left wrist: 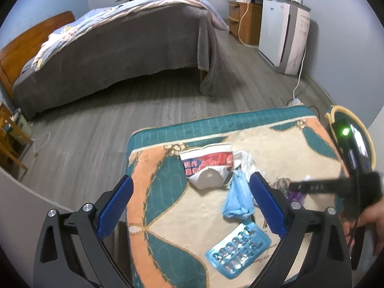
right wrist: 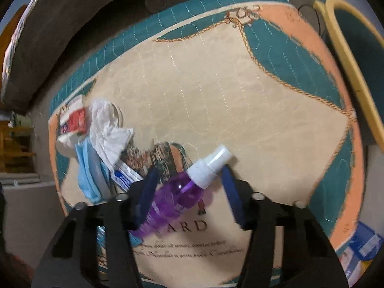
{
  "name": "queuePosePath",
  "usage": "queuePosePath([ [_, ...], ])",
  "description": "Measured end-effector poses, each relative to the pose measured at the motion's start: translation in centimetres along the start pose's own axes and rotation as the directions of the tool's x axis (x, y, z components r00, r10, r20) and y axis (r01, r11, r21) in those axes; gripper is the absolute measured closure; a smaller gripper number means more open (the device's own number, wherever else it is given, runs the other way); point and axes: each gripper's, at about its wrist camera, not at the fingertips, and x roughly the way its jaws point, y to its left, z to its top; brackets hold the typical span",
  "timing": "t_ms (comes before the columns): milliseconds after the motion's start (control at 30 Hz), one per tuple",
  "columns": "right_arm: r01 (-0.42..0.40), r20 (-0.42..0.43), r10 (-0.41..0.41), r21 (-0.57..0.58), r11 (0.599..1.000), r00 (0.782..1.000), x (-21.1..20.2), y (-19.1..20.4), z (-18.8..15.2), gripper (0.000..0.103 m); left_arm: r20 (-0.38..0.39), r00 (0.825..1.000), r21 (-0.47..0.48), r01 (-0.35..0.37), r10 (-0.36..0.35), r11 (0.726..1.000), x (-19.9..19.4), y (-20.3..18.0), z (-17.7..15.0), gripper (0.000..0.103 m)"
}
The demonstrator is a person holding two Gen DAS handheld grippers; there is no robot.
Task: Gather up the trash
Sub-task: 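Grasp the purple spray bottle with the right tool while the left tool grasps the blue mask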
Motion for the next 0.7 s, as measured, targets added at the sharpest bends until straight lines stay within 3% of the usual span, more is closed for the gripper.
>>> queuePosePath([
  [167, -0.014, 0.007, 0.014, -0.027, 1.000, 1.000, -0.1, -0.3, 0.8, 0.079, -0.058, 0.998, 0.000, 0.014, -0.014, 1.000, 2.0, -0.8, -0.9, 0.007],
  [333, -0.008, 0.062, 0.016, -0.120, 0.993, 0.998, -1.9, 1.3, 1.0, 0.079, -0.139, 0.990, 0.010, 0.037, -0.036, 0.999, 4.8, -2.2, -1.7, 0.007],
  [500, 0.057, 0.129, -0.028, -0.227, 0.972, 0.991, -3.5, 2.9, 1.1, 0.079, -0.165, 0.982, -0.109, 0.074, -0.092, 0.991, 7.3, -2.4, -2.4, 0.007],
  [600, 0.104, 0.184, -0.051, -0.290, 0.951, 0.982, -4.7, 3.3, 1.5, 0.079, -0.191, 0.978, -0.067, 0.073, -0.084, 0.995, 8.5, -3.7, -3.0, 0.009],
  [667, 0.122, 0.210, -0.055, -0.318, 0.940, 0.976, -5.3, 3.5, 1.6, 0.079, -0.203, 0.975, -0.046, 0.080, -0.087, 0.996, 9.1, -4.4, -3.3, 0.013],
  [700, 0.123, 0.219, -0.050, -0.335, 0.934, 0.974, -5.6, 3.7, 1.7, 0.079, -0.215, 0.971, -0.040, 0.095, -0.101, 0.995, 9.5, -4.7, -3.5, 0.023],
])
